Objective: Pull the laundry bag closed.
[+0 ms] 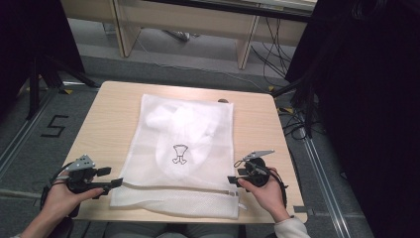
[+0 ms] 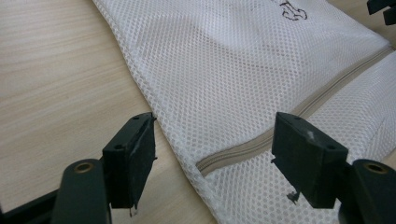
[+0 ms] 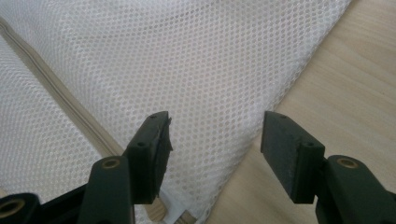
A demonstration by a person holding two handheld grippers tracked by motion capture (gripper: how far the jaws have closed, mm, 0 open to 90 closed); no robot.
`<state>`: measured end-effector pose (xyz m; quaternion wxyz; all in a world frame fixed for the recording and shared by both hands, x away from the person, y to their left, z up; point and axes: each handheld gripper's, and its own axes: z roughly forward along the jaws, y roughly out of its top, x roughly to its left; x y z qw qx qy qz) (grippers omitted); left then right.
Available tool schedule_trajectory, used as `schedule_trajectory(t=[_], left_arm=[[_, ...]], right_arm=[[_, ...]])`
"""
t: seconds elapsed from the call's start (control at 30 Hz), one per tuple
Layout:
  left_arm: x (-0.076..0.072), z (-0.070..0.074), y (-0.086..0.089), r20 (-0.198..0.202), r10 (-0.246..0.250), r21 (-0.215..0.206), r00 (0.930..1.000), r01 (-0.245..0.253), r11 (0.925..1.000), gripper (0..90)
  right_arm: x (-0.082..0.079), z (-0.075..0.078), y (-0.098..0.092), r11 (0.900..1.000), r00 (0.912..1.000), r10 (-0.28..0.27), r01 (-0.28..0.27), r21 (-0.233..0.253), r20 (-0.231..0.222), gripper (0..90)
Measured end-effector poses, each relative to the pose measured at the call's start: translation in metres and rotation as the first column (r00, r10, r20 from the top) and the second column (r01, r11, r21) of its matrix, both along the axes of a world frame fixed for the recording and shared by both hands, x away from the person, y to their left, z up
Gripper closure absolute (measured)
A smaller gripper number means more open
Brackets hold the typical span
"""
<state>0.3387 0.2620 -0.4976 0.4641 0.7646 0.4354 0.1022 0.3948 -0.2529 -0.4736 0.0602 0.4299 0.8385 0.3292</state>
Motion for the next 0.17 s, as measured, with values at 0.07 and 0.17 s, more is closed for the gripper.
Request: schedule_trajectory(t=[0.07,0.17], left_arm=[[0.0003,0.0002,0.0001,0.004,-0.006,-0.001,1.0000,0.006,1.0000,30.0],[0.0003,0.0001,-0.0008,0.005,-0.007,-0.001,1.0000,0.007,1.0000,30.5]], right_arm=[[0.0001,-0.0001,-0.0002,1.000,1.0000,-0.001,0.001,-0.001,0.001,42.9],[0.0005,0.0016,-0.0020,1.000,0.9999,0.006,-0.006,-0.021,-0.008,42.7]])
